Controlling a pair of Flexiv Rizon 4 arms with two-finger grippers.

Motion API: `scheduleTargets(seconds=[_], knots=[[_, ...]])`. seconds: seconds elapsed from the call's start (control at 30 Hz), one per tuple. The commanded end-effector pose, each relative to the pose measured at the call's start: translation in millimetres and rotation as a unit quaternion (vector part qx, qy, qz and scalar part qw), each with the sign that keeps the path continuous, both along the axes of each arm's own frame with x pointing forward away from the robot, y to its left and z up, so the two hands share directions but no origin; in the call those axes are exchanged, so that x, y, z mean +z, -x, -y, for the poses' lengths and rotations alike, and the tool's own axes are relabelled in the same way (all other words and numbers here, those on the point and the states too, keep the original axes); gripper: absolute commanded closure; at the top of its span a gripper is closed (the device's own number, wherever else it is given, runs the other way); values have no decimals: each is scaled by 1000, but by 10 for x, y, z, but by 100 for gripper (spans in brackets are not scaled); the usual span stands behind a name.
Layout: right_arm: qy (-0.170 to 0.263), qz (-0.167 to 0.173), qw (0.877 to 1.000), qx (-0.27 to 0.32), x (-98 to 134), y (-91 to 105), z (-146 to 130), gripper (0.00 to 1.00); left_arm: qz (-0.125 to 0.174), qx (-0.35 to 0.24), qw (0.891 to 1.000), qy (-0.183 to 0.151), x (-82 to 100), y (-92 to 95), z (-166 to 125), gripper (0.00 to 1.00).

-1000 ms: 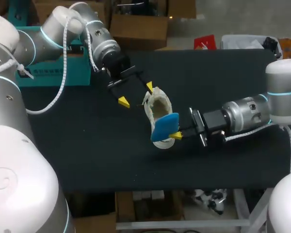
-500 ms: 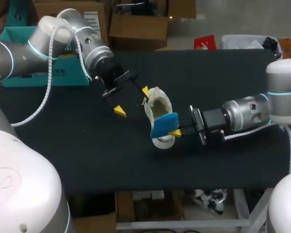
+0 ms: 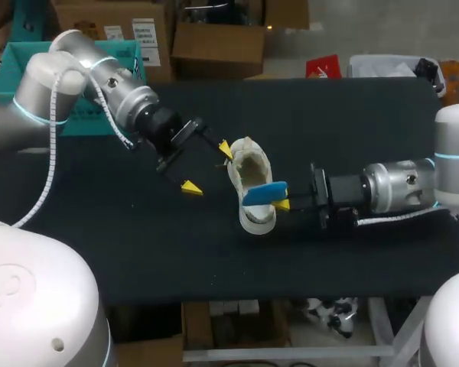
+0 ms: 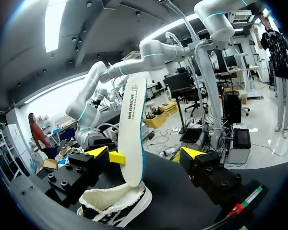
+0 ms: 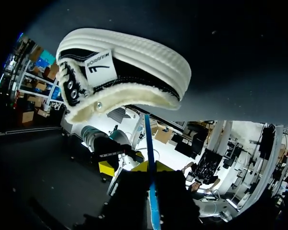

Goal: Open the shoe tongue, take the insole out of the shoe, put the insole back into the shoe, and pack the shoe into the shoebox

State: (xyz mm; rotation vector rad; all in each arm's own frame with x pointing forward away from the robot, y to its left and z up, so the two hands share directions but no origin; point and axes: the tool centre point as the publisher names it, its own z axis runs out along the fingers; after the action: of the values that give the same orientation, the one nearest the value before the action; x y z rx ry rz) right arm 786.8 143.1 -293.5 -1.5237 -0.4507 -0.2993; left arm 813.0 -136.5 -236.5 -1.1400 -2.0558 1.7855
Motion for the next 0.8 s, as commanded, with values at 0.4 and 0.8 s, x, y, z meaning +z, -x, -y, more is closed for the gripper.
scheduleTargets(seconds=[0.4, 0.8], knots=[[31, -2, 999, -42, -64, -84, -18, 100, 61, 337, 936, 81, -69, 96, 130, 0], [43, 16, 997, -59, -62, -65, -94, 100, 60, 357, 931, 45, -392, 36, 482, 11]])
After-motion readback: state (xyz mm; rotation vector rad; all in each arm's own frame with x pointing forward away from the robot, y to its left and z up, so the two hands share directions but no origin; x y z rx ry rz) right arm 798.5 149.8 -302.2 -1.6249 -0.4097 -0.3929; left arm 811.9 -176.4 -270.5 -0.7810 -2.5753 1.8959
